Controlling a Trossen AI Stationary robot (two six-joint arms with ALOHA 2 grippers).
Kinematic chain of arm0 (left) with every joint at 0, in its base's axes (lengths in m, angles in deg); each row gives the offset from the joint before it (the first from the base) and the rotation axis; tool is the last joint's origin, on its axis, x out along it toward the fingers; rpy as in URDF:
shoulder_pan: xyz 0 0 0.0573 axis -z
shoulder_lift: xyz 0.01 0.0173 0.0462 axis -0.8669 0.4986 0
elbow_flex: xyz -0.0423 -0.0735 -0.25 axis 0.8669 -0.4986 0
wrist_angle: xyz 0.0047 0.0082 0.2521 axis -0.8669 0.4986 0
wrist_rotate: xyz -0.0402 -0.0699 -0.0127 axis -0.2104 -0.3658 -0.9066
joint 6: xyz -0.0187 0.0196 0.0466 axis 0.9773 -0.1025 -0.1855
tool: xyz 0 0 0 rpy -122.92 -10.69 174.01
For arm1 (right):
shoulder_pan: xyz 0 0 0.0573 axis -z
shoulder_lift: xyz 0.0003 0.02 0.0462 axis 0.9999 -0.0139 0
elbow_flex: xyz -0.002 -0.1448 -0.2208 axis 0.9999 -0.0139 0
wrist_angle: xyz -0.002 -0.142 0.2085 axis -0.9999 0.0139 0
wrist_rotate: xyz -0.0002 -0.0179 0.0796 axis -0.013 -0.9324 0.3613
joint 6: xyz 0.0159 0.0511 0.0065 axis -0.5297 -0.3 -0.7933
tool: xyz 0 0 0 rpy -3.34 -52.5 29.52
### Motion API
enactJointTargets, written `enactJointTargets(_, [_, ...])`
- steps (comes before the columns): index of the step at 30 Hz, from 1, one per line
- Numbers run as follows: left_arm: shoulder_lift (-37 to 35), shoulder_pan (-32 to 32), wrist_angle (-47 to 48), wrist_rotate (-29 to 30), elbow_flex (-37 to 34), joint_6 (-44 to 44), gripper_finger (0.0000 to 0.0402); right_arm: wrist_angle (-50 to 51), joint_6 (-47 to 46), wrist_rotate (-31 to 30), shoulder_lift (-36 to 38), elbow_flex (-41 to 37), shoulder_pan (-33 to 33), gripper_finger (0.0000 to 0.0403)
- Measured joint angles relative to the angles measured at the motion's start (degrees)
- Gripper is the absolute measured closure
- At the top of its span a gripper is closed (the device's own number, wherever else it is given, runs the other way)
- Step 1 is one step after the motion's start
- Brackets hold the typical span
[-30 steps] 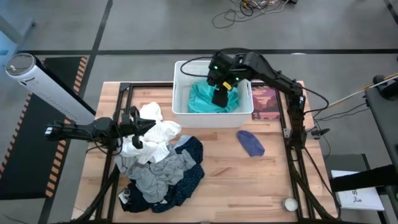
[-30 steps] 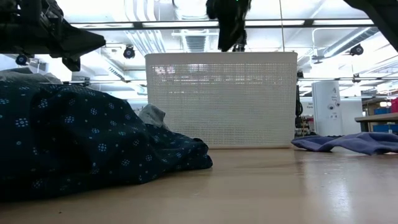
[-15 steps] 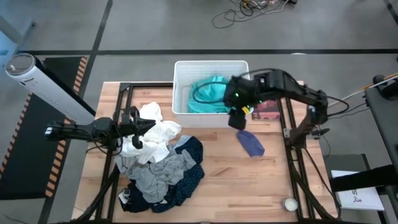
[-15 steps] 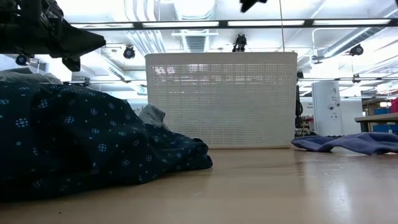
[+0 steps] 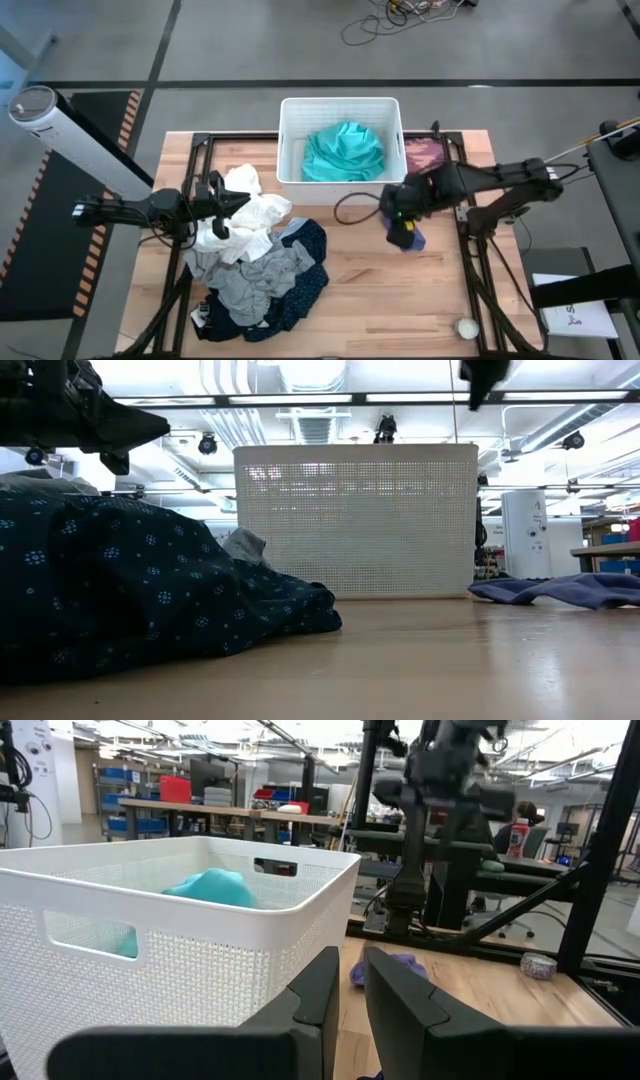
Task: Sort clothes
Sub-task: Put the right blue sock into the laundry bin
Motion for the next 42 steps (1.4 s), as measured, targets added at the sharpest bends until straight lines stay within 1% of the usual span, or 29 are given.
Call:
enactJointTargets(7, [0.0,0.0,0.0,0.0,0.0,0.0,0.0364,-8.3,-9.4,-1.5,4.3,-14.5,-4.8,0.0224])
enactJointTargets(13, [0.0,0.0,0.0,0.0,0.0,0.0,0.0364,-12.4,-15.3,-1.8,4.1,-23.6,-7.5,0.0191])
enactJointTargets(19, [0.0,0.0,0.1,0.0,0.0,0.0,0.0364,-16.5,-20.0,-5.9,4.0,-33.1,-8.1,0.0149])
enactJointTargets(24, [0.0,0.0,0.1,0.0,0.0,0.0,0.0364,-21.4,-22.6,-5.5,4.0,-40.0,-8.1,0.0118])
enactJointTargets(28, [0.0,0.0,0.0,0.0,0.0,0.0,0.0364,-25.4,-24.2,-5.4,4.0,-44.1,-8.1,0.0103])
enactJointTargets(34, [0.0,0.0,0.0,0.0,0.0,0.0,0.0364,-28.1,-26.1,-5.4,3.1,-48.8,-7.7,0.0098])
enactJointTargets(37, [0.0,0.0,0.0,0.0,0.0,0.0,0.0364,-33.3,-26.3,-3.2,2.2,-50.9,-7.4,0.01])
enactJointTargets(40, [0.0,0.0,0.0,0.0,0.0,0.0,0.0364,-37.7,-26.6,0.3,1.6,-52.1,-7.0,0.0116])
enactJointTargets(42, [0.0,0.0,0.0,0.0,0.0,0.0,0.0364,-38.4,-26.5,1.1,1.1,-52.0,-7.0,0.0138])
